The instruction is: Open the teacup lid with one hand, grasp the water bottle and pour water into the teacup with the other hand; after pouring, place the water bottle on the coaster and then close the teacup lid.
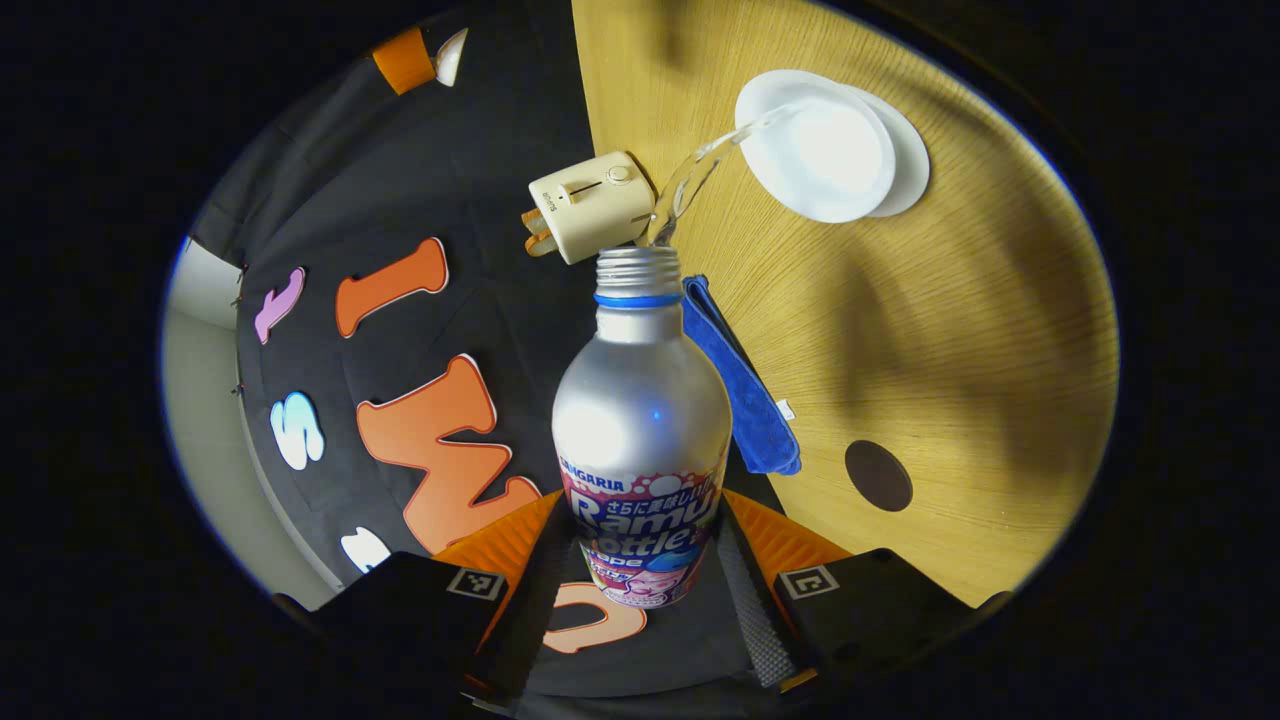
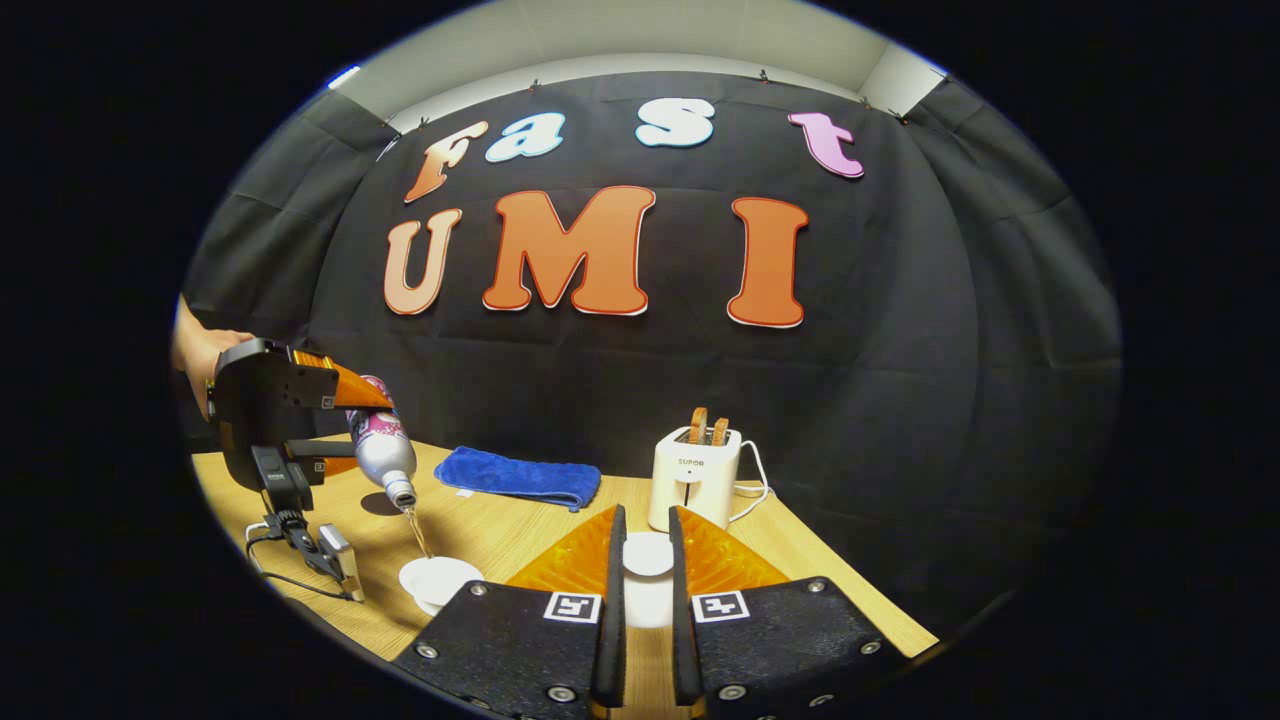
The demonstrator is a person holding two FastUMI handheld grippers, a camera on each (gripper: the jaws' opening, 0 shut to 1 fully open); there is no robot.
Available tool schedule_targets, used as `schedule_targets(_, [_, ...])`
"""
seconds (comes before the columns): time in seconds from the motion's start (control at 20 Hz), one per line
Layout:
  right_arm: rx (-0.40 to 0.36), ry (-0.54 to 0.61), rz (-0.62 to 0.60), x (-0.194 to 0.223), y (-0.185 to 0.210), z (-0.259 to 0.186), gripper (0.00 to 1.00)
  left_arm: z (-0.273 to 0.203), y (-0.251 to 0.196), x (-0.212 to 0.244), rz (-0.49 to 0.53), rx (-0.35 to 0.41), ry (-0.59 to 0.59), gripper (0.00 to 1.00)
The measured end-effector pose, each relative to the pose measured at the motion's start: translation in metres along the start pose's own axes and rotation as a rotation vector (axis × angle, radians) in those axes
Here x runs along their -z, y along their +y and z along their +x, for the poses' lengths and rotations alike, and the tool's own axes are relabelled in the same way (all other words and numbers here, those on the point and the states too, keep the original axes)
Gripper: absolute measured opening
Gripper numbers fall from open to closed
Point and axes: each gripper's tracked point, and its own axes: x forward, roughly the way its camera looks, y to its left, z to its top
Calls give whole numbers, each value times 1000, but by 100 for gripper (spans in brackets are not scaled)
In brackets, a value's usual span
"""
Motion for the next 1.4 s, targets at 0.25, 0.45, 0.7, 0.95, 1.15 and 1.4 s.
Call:
schedule_targets(0.25, [0, -25, -5, -10, 0, -4, 19, -5, 23, 9, 61, -49, 23, 84])
schedule_targets(0.45, [-1, -29, -17, -12, 1, -4, 19, -8, 30, 12, 71, -63, 29, 85])
schedule_targets(0.7, [4, -22, -16, -7, -2, -7, 19, -3, 25, 10, 82, -56, 27, 85])
schedule_targets(0.95, [8, -6, -12, 1, -2, -7, 19, -2, 17, -2, 109, -40, -4, 83])
schedule_targets(1.15, [4, 4, -12, 6, 0, -7, 19, 2, 13, -14, 129, -36, -38, 83])
schedule_targets(1.4, [1, 7, -12, 8, 2, -7, 24, 4, 8, -26, 142, -43, -62, 84])
